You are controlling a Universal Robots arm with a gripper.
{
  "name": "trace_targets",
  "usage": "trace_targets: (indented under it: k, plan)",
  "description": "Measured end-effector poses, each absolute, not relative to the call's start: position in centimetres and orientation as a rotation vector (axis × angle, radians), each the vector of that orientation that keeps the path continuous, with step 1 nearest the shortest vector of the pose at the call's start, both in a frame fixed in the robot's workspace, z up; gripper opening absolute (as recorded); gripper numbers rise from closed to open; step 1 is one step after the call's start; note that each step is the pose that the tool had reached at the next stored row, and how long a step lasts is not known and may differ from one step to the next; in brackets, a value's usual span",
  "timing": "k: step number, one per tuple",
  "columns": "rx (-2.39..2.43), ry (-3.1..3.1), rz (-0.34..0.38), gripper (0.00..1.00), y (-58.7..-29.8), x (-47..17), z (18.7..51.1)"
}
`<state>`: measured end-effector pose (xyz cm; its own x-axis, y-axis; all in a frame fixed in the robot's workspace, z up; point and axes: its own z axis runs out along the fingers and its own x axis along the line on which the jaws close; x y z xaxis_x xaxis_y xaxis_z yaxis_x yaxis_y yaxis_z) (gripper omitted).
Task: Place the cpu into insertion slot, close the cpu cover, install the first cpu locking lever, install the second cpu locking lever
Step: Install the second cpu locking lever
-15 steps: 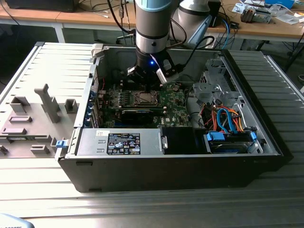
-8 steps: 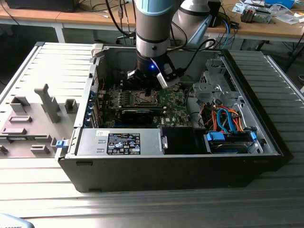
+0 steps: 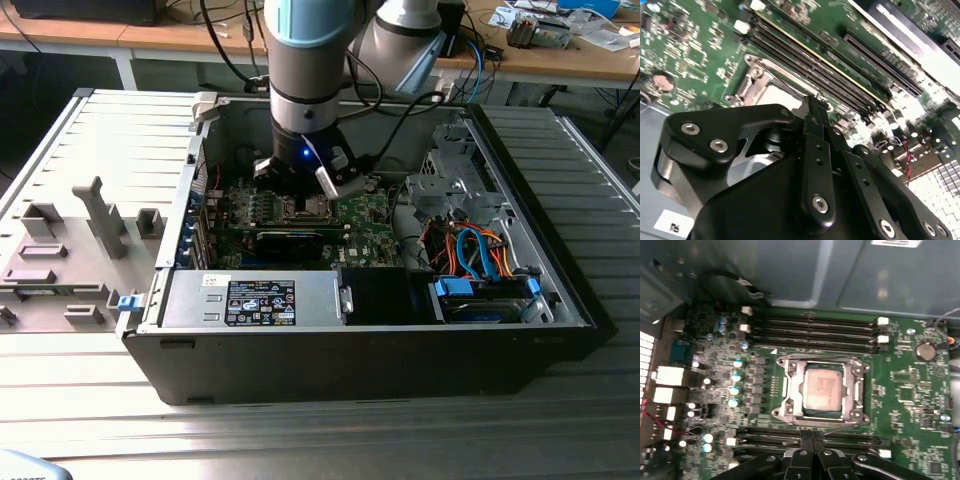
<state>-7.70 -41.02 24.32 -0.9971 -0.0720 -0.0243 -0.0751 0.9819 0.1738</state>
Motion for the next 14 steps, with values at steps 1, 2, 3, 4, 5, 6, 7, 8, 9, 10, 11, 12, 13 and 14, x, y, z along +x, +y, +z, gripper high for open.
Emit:
trace_targets:
  k: [1, 2, 3, 4, 5, 6, 7, 8, 9, 10, 11, 12, 13, 14]
  plan:
    - [-0.116, 3.109, 0.276, 0.11, -41.0, -7.9, 24.2]
    - [-0.116, 3.109, 0.278, 0.11, -41.0, -8.1, 24.1]
    - [-0.115, 3.109, 0.280, 0.11, -41.0, -8.4, 23.9]
    - [-0.115, 3.109, 0.281, 0.11, -41.0, -8.5, 23.7]
    - [-0.115, 3.109, 0.282, 0.11, -41.0, -8.7, 23.6]
    - [-0.115, 3.109, 0.283, 0.11, -41.0, -8.8, 23.3]
    - [-0.115, 3.109, 0.283, 0.11, -41.0, -8.9, 23.0]
    - [-0.115, 3.109, 0.283, 0.11, -41.0, -8.9, 22.9]
    - [-0.116, 3.109, 0.283, 0.11, -41.0, -9.0, 22.6]
    - [-0.116, 3.109, 0.283, 0.11, -41.0, -9.0, 22.5]
    - [-0.116, 3.109, 0.283, 0.11, -41.0, -9.1, 22.5]
    - [-0.116, 3.109, 0.283, 0.11, -41.0, -9.1, 22.4]
    - [-0.115, 3.109, 0.283, 0.11, -41.0, -9.2, 22.3]
    - [-0.115, 3.109, 0.283, 0.11, -41.0, -9.2, 22.3]
